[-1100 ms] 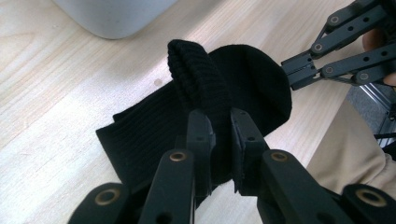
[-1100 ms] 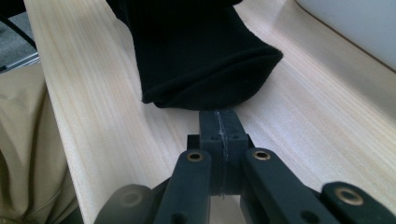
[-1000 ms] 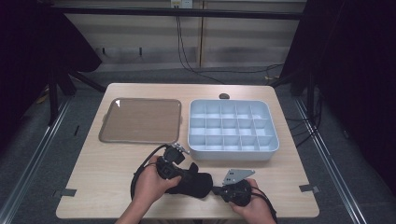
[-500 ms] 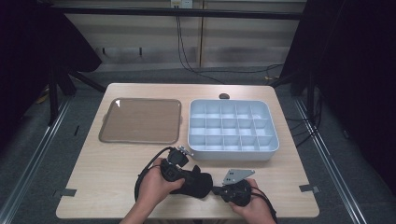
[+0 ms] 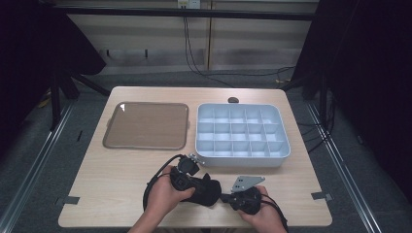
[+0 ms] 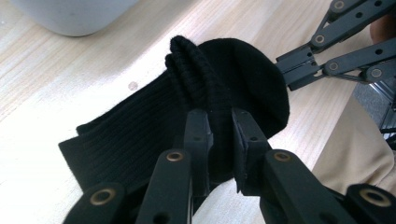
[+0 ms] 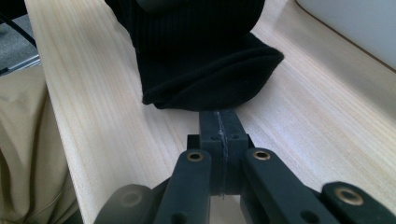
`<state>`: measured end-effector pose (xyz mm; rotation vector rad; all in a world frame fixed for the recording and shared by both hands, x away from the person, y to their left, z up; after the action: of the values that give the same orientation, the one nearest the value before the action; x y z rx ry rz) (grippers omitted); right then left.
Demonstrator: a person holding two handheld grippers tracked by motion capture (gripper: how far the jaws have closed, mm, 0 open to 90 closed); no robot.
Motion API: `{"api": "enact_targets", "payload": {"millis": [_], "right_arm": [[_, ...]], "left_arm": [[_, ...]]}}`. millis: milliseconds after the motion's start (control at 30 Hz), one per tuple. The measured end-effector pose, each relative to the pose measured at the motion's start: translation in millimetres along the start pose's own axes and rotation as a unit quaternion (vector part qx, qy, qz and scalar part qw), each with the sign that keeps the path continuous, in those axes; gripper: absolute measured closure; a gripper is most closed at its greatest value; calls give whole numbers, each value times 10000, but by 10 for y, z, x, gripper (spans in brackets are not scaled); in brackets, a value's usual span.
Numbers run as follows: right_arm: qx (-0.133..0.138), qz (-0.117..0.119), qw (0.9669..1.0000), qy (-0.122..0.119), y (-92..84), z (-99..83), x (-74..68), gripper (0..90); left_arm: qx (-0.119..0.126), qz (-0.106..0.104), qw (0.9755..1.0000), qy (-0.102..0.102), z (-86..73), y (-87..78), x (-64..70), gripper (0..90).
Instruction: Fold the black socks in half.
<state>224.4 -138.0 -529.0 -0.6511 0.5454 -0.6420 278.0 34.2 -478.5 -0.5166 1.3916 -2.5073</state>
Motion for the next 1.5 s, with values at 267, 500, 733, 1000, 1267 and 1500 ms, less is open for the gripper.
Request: {"api": "enact_targets", "payload": {"millis": [267,500,733,1000,1267,1500], "right_arm": [[17,-3,10000,-22,10,5,-7,900],[33,8,10000,-25,11,4,-2,900],[31,12,10000,-14,11,3,-2,900],[44,21,10000,-11,12,2,-2,900],[46,24,10000,-8,11,1,-1,900],[47,23,10000,-7,11,2,-1,900]], "left_arm": [[-67,-87,9999,42,17,59,36,775],[-17,-189,9998,13,12,126,39,746],[40,-230,9997,77,17,136,55,696],[67,-244,9996,78,21,135,56,650],[86,-250,9996,59,38,109,55,630],[181,-224,9996,22,57,85,63,604]]}}
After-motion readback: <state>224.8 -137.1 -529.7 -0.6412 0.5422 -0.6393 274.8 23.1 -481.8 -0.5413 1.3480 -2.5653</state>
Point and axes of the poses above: each handheld gripper's, and its own axes: y roughly forward along the jaws, z roughly out of its top, x roughly to its right, the point moved 4 cm from there along y, roughly forward along the jaws, and after that the axes turned 12 degrees about y, right-handed, at the moved point
